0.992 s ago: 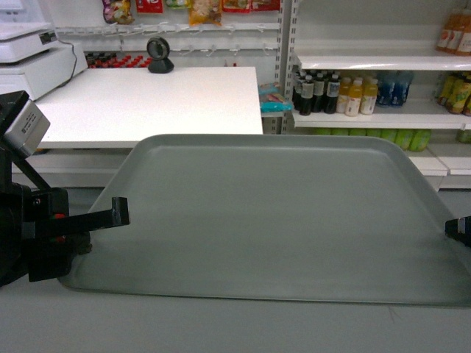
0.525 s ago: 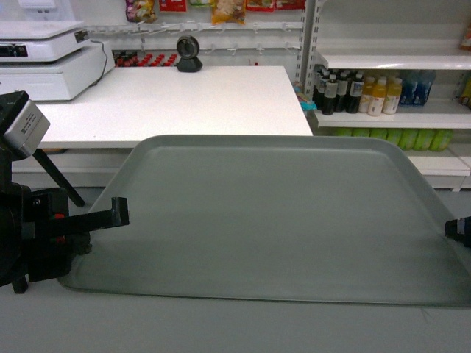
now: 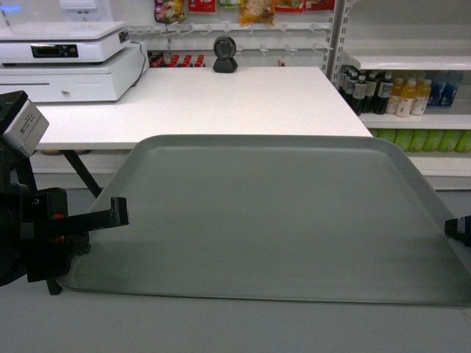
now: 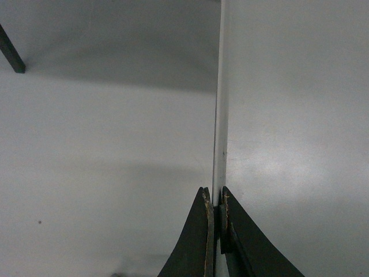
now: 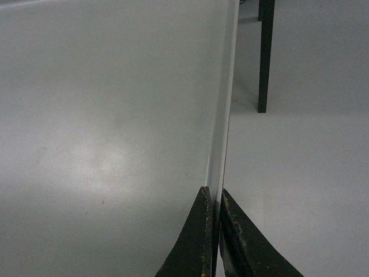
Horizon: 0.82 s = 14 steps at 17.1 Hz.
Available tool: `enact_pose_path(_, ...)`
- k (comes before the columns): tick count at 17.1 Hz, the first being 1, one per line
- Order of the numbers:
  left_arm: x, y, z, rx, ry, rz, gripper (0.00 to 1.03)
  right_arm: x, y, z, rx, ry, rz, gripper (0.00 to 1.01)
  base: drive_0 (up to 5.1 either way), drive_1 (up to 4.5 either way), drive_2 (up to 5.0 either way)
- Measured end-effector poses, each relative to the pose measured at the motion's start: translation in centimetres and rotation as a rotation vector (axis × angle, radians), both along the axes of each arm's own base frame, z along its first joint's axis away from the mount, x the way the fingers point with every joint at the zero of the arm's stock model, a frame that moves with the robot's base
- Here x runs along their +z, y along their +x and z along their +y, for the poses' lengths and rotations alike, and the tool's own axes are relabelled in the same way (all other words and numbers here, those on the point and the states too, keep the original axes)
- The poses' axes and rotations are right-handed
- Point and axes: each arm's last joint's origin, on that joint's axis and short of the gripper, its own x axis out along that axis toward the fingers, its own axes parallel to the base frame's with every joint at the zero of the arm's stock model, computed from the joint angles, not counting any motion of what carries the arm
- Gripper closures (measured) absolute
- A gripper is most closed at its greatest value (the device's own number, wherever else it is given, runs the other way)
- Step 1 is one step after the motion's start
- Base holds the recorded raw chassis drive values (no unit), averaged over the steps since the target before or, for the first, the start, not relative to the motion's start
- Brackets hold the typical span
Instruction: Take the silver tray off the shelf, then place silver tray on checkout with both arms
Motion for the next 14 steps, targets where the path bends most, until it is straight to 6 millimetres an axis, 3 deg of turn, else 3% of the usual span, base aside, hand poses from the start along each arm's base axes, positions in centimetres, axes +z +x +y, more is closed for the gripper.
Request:
enact_pose_path(3,0.0,0.0,0.0,0.0,0.0,-0.001,1.0,-0.02,-0.01,0.0,0.0,0.0,0.002,0.99,-4.5,3.27,1.2)
enact_pose_path(14,-0.02,0.0,0.07,0.002,0.0,0.002,1.0,-0.01,0.0,0.0,-0.001,0.003,0.003,0.99,-0.2,4.11,-4.6)
